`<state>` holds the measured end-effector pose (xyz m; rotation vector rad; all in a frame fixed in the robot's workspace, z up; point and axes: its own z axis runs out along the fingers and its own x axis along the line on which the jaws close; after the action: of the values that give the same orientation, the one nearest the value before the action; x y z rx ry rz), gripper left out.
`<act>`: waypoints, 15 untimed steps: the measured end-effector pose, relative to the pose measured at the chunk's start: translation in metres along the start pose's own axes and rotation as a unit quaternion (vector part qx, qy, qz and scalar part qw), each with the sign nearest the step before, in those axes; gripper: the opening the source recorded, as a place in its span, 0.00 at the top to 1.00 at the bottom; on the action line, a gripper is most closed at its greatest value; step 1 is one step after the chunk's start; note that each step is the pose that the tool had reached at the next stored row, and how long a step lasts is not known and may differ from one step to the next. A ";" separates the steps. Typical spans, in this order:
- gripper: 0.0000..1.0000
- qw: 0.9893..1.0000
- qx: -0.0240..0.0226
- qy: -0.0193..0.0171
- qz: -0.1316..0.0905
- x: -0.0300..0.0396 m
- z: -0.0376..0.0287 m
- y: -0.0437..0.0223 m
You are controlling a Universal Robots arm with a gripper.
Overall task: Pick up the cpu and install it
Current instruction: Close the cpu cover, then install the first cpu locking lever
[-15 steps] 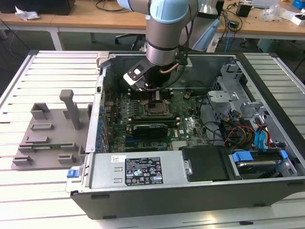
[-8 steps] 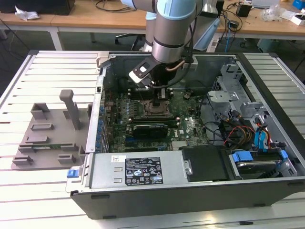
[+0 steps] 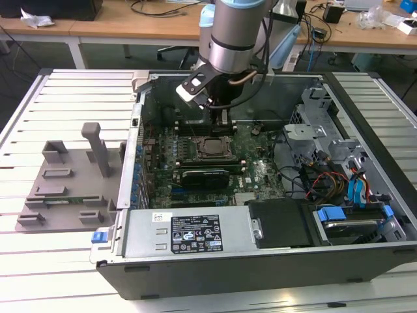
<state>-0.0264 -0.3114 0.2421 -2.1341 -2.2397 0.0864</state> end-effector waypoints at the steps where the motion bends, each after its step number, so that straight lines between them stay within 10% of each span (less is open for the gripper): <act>1: 0.89 1.000 0.000 0.000 0.000 0.0000 -0.0011 -0.0001; 15: 0.89 1.000 0.000 -0.001 -0.011 -0.0001 -0.0016 -0.0001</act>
<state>-0.0264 -0.3114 0.2437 -2.1101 -2.2630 0.0873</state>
